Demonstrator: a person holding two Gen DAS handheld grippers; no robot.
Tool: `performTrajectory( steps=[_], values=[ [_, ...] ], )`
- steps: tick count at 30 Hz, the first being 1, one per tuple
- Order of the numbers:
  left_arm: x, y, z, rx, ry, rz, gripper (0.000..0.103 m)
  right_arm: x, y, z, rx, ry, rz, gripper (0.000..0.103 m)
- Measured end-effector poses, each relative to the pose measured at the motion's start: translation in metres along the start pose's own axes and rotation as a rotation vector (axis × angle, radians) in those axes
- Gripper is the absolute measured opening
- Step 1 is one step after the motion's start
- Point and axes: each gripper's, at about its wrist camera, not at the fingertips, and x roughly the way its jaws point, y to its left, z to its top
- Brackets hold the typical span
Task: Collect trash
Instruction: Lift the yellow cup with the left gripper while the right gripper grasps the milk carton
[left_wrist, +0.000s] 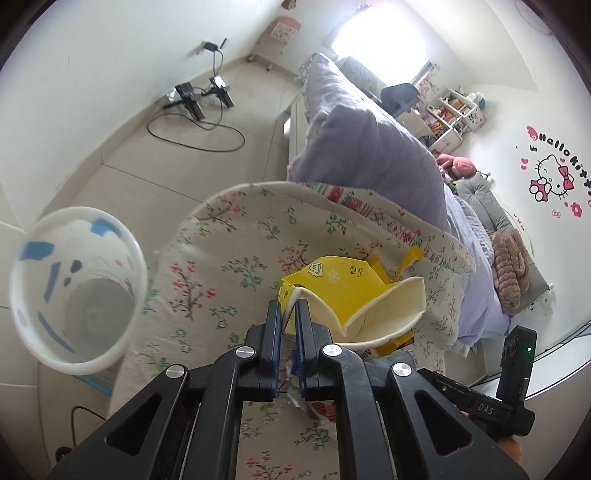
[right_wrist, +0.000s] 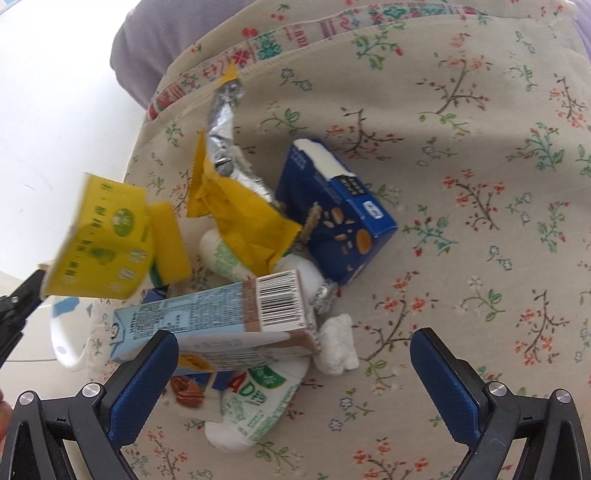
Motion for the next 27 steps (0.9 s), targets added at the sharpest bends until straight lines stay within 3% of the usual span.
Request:
performTrajectory(
  steps=[4,9,14,19,27],
  values=[
    [-0.024,0.016,0.000,-0.009,-0.026,0.018,0.008,-0.003,0.019,0.005,-0.090,-0.027,-0.029,0.103],
    [-0.049,0.037,-0.004,-0.025,-0.042,0.053,0.007,-0.012,0.054,0.005,-0.335,-0.080,-0.077,0.103],
    [-0.064,0.056,-0.010,-0.034,-0.046,0.079,0.007,-0.003,0.080,-0.011,-0.552,-0.053,-0.108,0.103],
    [-0.077,0.074,-0.017,-0.051,-0.054,0.096,0.007,0.021,0.105,-0.030,-0.742,-0.021,-0.203,0.102],
    [-0.087,0.092,-0.021,-0.083,-0.053,0.109,0.007,0.055,0.109,-0.038,-0.844,0.025,-0.342,0.095]
  ],
)
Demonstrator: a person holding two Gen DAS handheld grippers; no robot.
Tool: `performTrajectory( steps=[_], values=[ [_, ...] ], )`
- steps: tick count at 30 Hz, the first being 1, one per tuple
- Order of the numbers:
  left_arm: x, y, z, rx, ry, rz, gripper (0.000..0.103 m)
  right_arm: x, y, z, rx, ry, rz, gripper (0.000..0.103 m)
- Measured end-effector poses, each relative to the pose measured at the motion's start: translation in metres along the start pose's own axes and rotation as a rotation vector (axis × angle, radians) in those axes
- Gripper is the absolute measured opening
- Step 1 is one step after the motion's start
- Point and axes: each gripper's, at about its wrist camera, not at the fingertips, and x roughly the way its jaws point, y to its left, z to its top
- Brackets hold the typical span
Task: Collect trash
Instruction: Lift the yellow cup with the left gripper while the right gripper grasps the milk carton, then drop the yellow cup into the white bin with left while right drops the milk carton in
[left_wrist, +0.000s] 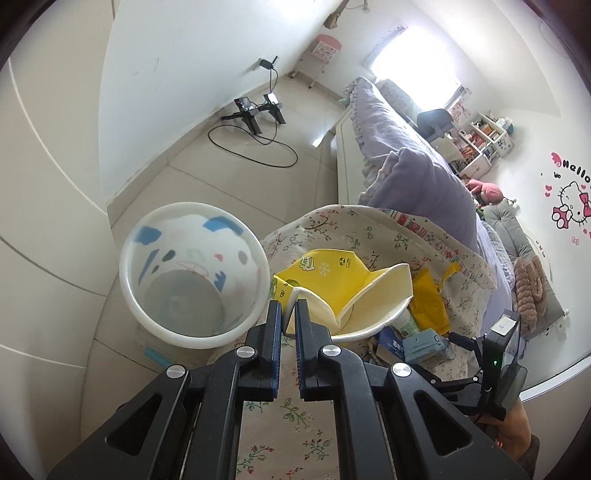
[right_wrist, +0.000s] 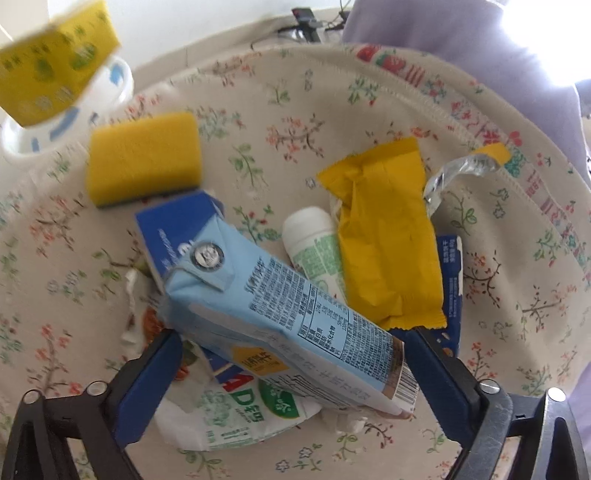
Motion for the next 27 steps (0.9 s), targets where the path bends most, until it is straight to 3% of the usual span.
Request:
performTrajectory(
  steps=[8,27],
  values=[
    [-0.004,0.010,-0.002,-0.012,0.002,0.006,0.007,0.011,-0.013,0.000,0.055,0.028,-0.031,0.069],
    [-0.030,0.041,0.001,-0.053,-0.063,0.049,0.007,-0.051,-0.029,0.010,0.287,-0.136,0.057,0.060]
  ],
)
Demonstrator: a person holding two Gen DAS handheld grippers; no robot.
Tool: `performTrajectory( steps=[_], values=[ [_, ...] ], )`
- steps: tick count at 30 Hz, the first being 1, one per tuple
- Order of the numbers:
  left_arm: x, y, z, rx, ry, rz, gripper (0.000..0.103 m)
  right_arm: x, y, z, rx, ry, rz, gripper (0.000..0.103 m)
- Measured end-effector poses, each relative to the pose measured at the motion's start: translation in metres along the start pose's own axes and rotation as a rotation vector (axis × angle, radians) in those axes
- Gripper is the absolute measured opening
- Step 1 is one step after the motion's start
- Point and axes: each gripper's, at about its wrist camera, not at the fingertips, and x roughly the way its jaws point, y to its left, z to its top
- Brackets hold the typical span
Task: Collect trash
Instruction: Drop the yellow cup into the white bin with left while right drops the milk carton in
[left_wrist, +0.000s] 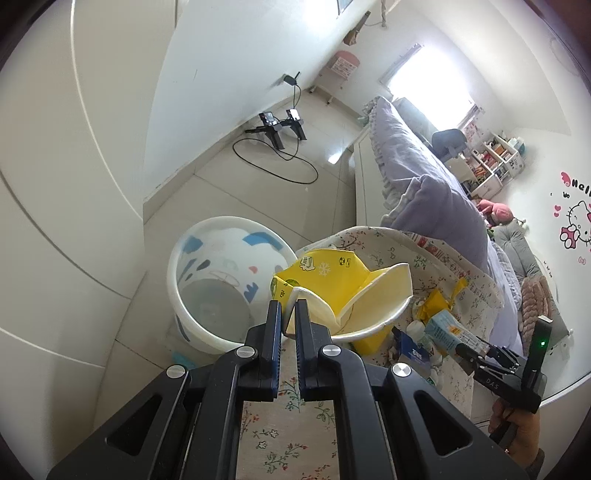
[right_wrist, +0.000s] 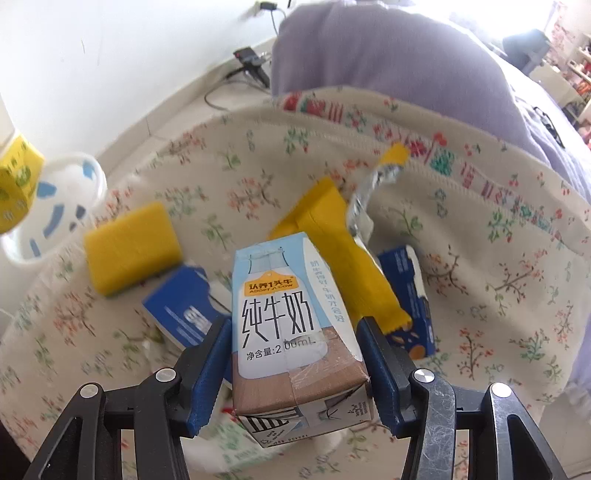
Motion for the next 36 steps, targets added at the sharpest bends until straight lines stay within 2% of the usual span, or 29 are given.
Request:
performTrajectory(
  steps=[6,12,19,23,25,26,28,29,30,36],
  values=[
    [0.000,0.019,0.004,-0.012,-0.020,0.066,0.007,-0.014,0.013,0.016,0.057,-0.057,0.060,0.060],
    [0.010,0.035,0.008,-0.009,-0.028,0.138,0.007,-0.016,0.049,0.033,0.059,-0.094,0.145,0.060],
    [0.031,0.043,0.013,0.031,-0.034,0.195,0.007,0.000,0.100,0.048,0.022,-0.079,0.219,0.060],
    [0.043,0.043,0.017,0.071,-0.055,0.194,0.007,0.011,0.121,0.052,0.022,-0.065,0.256,0.060],
    [0.050,0.043,0.019,0.086,-0.037,0.187,0.009,0.018,0.128,0.053,0.025,-0.054,0.270,0.060],
    [0.053,0.043,0.020,0.086,-0.024,0.194,0.013,0.020,0.132,0.053,0.025,-0.051,0.277,0.060],
    [0.058,0.044,0.019,0.085,0.010,0.222,0.040,0.025,0.138,0.054,0.024,-0.042,0.291,0.060],
    [0.059,0.045,0.019,0.086,0.019,0.245,0.068,0.028,0.140,0.054,0.024,-0.037,0.295,0.060],
    [0.059,0.046,0.018,0.088,0.015,0.268,0.081,0.030,0.143,0.055,0.023,-0.032,0.299,0.060],
    [0.049,0.050,0.013,0.150,0.002,0.395,0.090,0.045,0.153,0.058,0.017,-0.004,0.312,0.060]
  ],
)
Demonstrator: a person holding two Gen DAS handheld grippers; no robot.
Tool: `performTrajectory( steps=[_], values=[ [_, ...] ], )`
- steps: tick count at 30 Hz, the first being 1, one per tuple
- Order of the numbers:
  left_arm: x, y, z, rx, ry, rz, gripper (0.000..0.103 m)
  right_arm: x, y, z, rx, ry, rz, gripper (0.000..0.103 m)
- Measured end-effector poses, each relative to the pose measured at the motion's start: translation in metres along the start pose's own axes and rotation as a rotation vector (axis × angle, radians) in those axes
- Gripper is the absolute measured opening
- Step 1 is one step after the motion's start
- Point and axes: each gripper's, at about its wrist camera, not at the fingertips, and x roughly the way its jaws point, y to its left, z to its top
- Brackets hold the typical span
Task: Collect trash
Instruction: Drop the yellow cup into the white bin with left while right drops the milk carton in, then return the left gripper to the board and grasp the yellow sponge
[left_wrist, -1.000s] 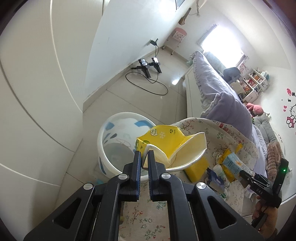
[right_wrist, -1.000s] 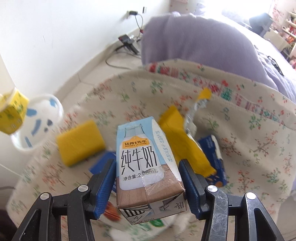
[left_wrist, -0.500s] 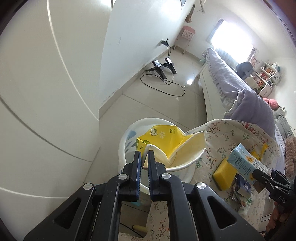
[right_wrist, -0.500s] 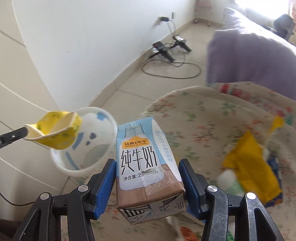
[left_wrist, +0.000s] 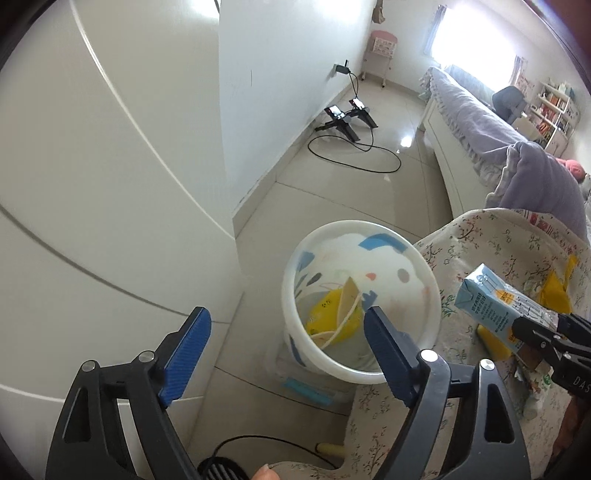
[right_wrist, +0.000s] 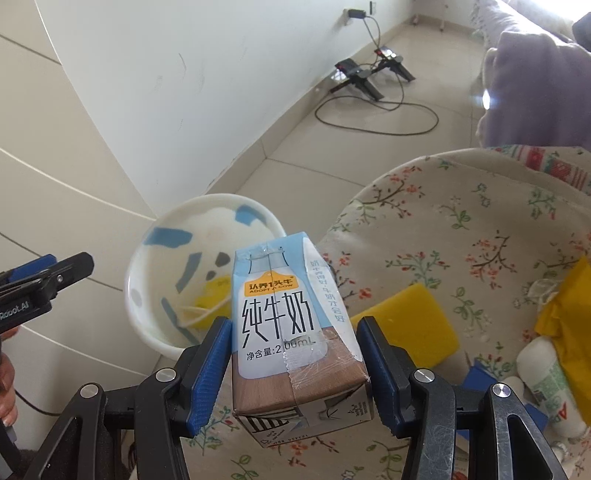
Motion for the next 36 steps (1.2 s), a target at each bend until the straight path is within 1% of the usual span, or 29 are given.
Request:
performTrajectory(
  steps=[2,6,14,16,17,18,20,23,24,30,36],
  values=[
    [-0.003,0.003,-0.002,0.010,-0.005,0.020,0.091,0.006,0.000,0.002,0.000,0.005,0.006,0.060],
    [-0.010,0.008,-0.008,0.008,-0.005,0.029,0.095,0.015,0.004,0.006,0.005,0.011,0.017,0.060],
    [-0.017,0.010,-0.015,0.015,0.007,0.020,0.096,0.031,0.022,0.011,0.029,0.007,0.067,0.061],
    [-0.017,0.011,-0.015,0.015,0.011,0.016,0.096,0.034,0.027,0.012,0.025,-0.007,0.073,0.062],
    [-0.017,0.011,-0.015,0.015,0.012,0.015,0.096,0.034,0.029,0.013,0.026,-0.021,0.070,0.063],
    [-0.017,0.012,-0.015,0.015,0.011,0.016,0.096,0.035,0.029,0.013,0.029,-0.035,0.066,0.078],
    [-0.017,0.012,-0.016,0.013,0.013,0.015,0.096,0.031,0.029,0.014,0.037,-0.058,0.058,0.097],
    [-0.016,0.013,-0.016,0.009,0.016,0.005,0.098,0.023,0.028,0.016,0.036,-0.078,0.042,0.099],
    [-0.017,0.013,-0.017,0.011,0.015,0.003,0.099,0.021,0.027,0.015,0.038,-0.084,0.035,0.102],
    [-0.020,0.007,-0.018,0.028,0.014,-0.009,0.103,0.005,0.010,0.009,0.084,-0.095,-0.002,0.102],
    [-0.025,-0.011,-0.019,0.051,0.021,-0.039,0.103,-0.024,-0.016,0.002,0.152,-0.125,-0.016,0.102]
  ],
)
